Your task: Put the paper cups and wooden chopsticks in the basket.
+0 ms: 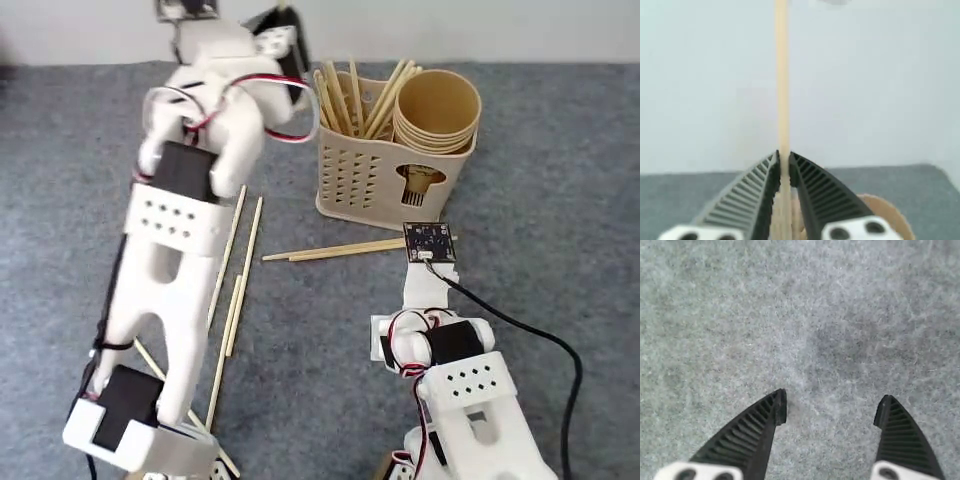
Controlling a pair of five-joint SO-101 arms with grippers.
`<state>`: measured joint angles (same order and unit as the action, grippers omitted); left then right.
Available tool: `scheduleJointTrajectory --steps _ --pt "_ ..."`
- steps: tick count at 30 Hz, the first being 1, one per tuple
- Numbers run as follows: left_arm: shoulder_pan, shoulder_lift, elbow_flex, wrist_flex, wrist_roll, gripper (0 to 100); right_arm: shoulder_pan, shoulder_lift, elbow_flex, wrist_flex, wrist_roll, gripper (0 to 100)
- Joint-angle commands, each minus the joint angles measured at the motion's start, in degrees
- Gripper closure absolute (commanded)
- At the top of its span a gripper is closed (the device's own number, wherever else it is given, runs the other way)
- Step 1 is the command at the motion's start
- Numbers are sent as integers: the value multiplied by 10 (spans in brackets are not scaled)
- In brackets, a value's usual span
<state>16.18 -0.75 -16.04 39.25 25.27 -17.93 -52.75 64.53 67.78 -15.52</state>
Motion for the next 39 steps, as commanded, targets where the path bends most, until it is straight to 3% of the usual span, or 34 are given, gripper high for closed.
scheduleJointTrajectory --steps 1,5,8,11,13,18,24,31,39 --pt "18 -3 77 -174 7 988 0 -9 -2 -3 -4 704" --pt "19 -3 215 -375 5 988 0 -9 -2 -3 -3 704" --pt "28 -3 318 -507 -52 988 0 -9 -2 -3 -2 704" --pt "45 -4 405 -586 -114 988 0 -9 -2 -5 -1 704" --pt "50 -4 431 -593 -125 987 0 -9 -2 -5 -1 704" --pt "50 -4 415 -466 -120 962 0 -9 -2 -3 -1 704" --pt "45 -11 336 -254 -31 804 0 -9 -2 -1 -1 704" --pt "40 -11 209 -43 -29 806 0 -7 -2 0 -3 704" --pt "-25 -11 89 234 -31 806 0 -6 -2 0 -3 704"
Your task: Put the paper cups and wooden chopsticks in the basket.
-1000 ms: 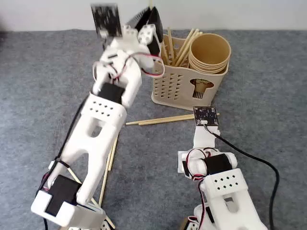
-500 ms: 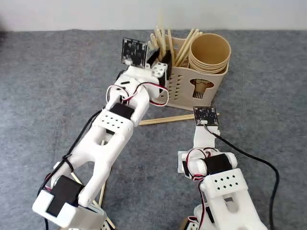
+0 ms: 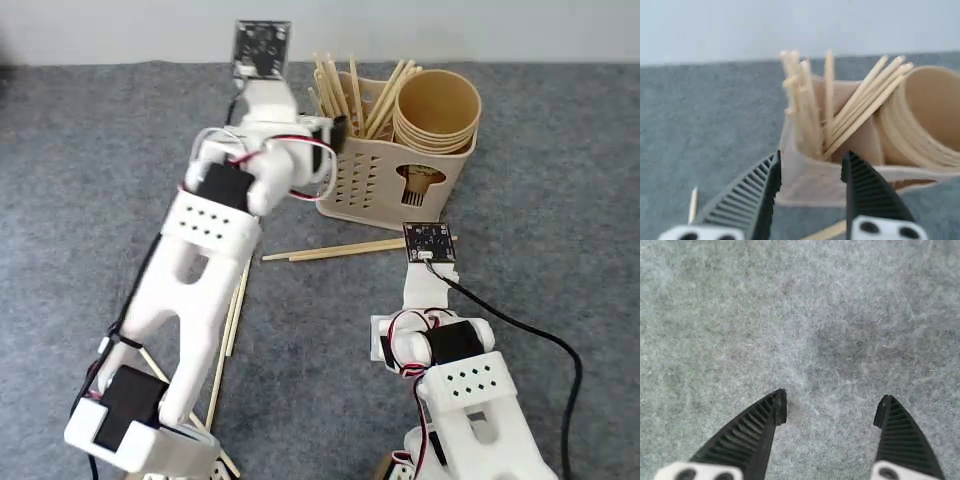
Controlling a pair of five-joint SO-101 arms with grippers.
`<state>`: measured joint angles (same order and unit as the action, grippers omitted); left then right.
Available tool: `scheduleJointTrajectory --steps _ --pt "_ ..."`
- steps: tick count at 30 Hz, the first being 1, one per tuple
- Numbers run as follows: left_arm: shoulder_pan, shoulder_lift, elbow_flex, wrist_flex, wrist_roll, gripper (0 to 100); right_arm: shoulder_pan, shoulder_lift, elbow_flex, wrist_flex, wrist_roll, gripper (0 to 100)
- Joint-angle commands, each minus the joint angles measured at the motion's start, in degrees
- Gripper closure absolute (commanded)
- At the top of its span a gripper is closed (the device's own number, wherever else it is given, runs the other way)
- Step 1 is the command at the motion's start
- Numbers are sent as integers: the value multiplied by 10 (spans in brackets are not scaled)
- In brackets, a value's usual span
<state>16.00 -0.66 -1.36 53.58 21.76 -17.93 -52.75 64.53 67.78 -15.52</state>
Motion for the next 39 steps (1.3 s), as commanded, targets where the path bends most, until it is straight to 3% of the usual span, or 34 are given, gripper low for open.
scheduleJointTrajectory --steps 1,8,19,29,39 --pt "-31 -11 -65 118 4 806 0 -5 -2 0 -3 704" --pt "-76 -4 -65 258 -71 805 0 -5 -2 0 -2 704" --pt "-118 78 63 259 -73 805 -3 -9 14 -7 -3 704" --pt "-131 207 65 260 -73 805 -3 -9 14 -7 -4 704" --pt "-129 235 69 292 -73 806 -3 -9 14 -7 -4 704"
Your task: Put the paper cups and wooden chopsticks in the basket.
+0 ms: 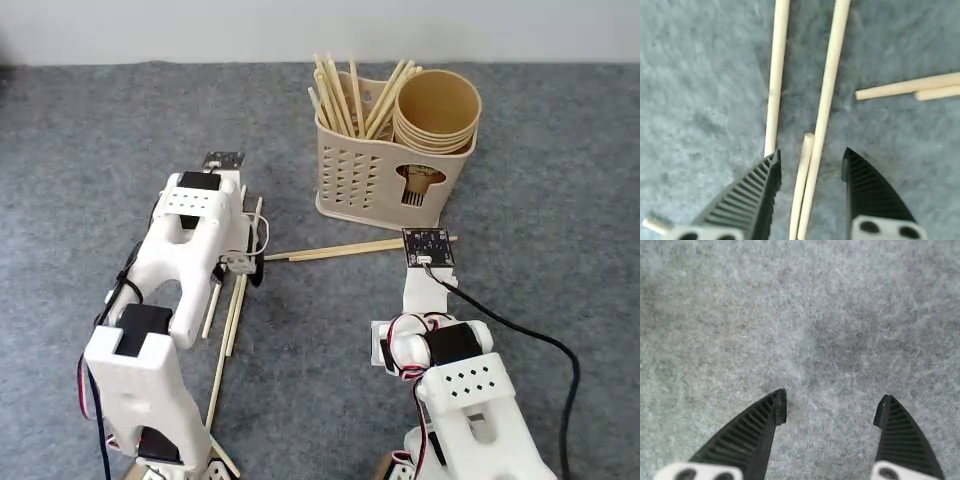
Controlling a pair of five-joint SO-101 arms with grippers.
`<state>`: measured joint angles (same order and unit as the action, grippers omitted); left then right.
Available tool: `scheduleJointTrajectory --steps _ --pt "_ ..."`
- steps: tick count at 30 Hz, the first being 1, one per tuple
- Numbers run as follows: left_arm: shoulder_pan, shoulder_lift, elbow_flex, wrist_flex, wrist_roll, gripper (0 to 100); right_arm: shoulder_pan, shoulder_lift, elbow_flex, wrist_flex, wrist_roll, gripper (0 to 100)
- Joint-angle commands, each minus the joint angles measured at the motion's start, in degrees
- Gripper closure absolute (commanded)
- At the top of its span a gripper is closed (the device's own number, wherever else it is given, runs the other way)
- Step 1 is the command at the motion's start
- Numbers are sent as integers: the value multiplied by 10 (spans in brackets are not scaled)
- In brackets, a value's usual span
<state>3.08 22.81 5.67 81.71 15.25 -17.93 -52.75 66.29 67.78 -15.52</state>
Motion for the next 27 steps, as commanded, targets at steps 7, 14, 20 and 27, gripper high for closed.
scheduleJointTrajectory --steps 7,14,20,27 --pt "2 65 -5 8 -4 824 -3 -9 -4 -7 -4 704" --pt "18 69 -15 14 -4 986 -2 -9 -4 -7 -4 704" --pt "38 44 -17 37 32 987 -1 -9 -4 -7 -4 704" --pt "40 -106 -21 64 30 987 -1 -9 -4 -7 -4 704"
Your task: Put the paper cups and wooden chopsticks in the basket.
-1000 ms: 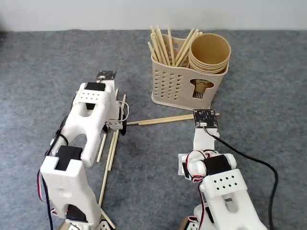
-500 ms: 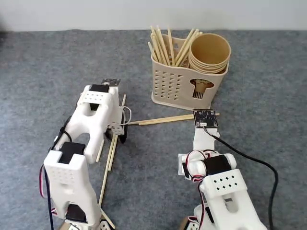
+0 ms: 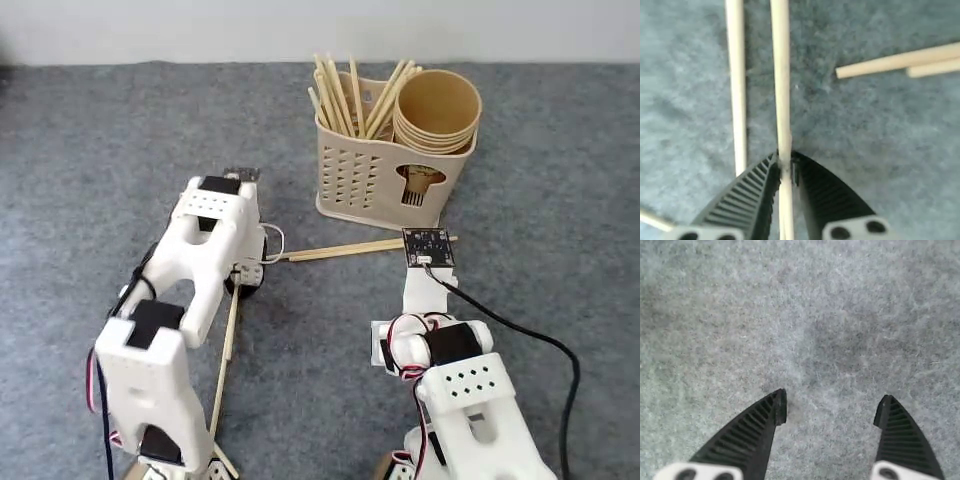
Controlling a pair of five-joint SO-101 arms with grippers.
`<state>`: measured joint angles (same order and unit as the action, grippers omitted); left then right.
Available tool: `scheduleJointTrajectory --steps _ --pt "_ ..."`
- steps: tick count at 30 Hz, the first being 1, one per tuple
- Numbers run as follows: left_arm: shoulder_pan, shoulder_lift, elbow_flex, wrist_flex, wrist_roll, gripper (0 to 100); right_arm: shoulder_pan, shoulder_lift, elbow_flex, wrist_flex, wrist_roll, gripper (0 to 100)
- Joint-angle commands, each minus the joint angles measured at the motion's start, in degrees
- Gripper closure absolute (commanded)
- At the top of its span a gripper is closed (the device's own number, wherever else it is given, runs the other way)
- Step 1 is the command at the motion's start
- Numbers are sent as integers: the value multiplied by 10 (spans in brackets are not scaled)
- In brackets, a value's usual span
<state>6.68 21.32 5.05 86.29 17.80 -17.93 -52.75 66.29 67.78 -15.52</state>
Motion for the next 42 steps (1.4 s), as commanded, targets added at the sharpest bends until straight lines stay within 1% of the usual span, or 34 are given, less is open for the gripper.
scheduleJointTrajectory --steps 1,6,12,15,17,20,29,32,35,37,42 --pt "4 -120 -15 18 4 987 -1 -9 -4 -7 -4 704" --pt "3 -248 -15 -10 4 987 -2 -9 -4 -7 -4 704" --pt "16 -350 -15 -69 7 987 -2 -9 -4 -7 -4 704" --pt "28 -386 -15 -120 10 987 -2 -9 -4 -7 -4 704" --pt "35 -404 -15 -160 33 987 -2 -9 -4 -7 -4 704" --pt "49 -417 -15 -242 72 987 -2 -9 -4 -7 -4 704" --pt "111 -413 -9 -513 121 987 -2 -9 -4 -7 -4 704" --pt "129 -380 3 -615 119 987 -1 -9 -4 -7 -4 704" --pt "139 -317 8 -698 118 986 0 -9 -3 -7 -4 704" --pt "140 -276 7 -736 115 985 0 -9 -3 -7 -4 704" --pt "142 -193 7 -779 51 984 0 -9 -2 -7 -3 704"
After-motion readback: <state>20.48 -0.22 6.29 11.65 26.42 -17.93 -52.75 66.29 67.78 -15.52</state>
